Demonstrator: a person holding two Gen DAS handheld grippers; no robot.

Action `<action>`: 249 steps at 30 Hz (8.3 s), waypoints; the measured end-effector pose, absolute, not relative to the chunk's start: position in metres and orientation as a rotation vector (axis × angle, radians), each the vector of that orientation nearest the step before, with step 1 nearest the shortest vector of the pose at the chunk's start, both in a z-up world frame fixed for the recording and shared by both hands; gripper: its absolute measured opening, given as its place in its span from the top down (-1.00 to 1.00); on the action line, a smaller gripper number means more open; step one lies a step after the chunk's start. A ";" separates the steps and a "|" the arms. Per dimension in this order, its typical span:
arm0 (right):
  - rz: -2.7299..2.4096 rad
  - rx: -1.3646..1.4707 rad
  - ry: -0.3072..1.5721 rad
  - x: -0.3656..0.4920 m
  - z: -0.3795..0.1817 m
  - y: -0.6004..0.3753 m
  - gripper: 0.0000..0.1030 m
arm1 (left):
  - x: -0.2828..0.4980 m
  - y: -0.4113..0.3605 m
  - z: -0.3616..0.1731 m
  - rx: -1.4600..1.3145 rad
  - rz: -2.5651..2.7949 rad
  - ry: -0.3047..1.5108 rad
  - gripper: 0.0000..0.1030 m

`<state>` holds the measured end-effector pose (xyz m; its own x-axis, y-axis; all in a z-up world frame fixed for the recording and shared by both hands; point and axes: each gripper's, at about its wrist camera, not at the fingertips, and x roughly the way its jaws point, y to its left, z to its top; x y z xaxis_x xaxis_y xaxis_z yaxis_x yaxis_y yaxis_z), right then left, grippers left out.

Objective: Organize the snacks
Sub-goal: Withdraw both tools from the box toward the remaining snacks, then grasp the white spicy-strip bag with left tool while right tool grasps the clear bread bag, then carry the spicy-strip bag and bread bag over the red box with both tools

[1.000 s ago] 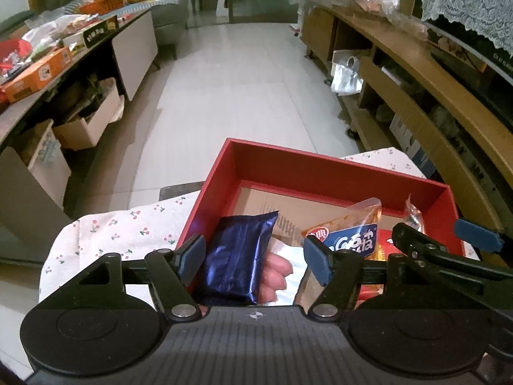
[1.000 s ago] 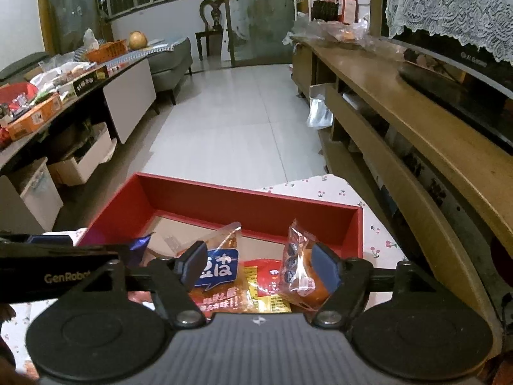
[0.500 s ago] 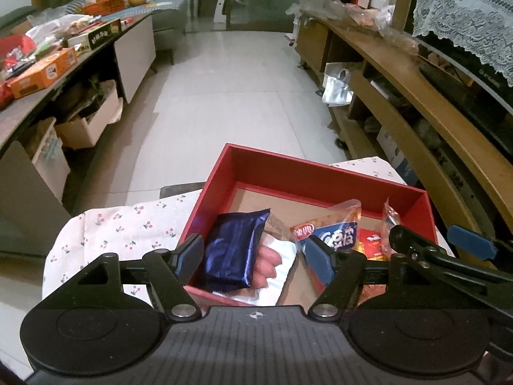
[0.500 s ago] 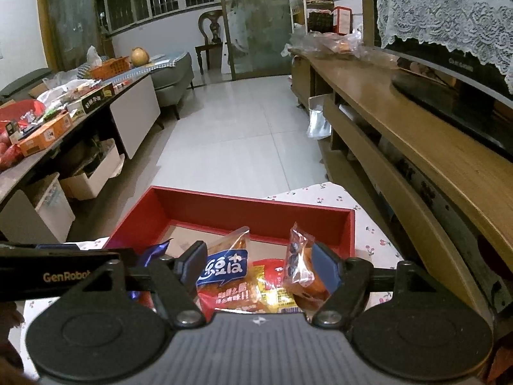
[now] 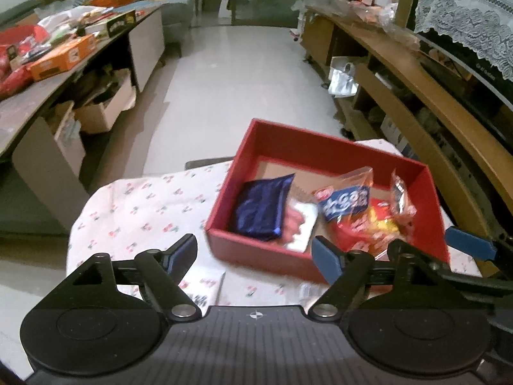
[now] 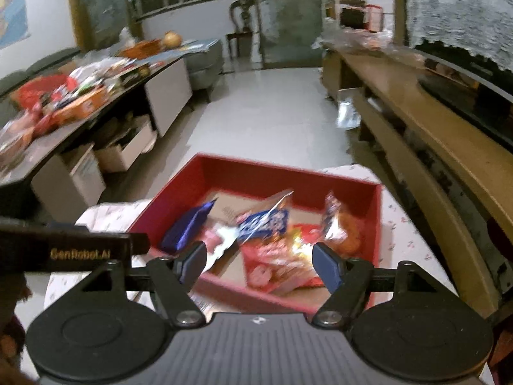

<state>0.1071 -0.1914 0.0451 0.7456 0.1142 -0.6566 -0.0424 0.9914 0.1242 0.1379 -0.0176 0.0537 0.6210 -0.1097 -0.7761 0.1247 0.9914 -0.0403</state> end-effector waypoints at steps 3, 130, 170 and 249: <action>0.115 0.082 0.756 0.100 0.040 -0.181 -0.53 | 0.132 -0.005 0.050 0.010 -0.134 0.909 -0.64; 0.201 0.083 0.874 0.068 0.028 -0.171 -0.33 | 0.074 -0.017 0.022 0.140 -0.144 0.971 0.01; 0.146 0.105 0.777 0.067 0.050 -0.193 -0.33 | 0.076 -0.043 0.047 0.199 -0.142 0.846 0.05; 0.026 0.200 0.763 0.163 0.026 -0.221 -0.33 | 0.176 -0.073 0.027 0.183 -0.120 0.845 0.06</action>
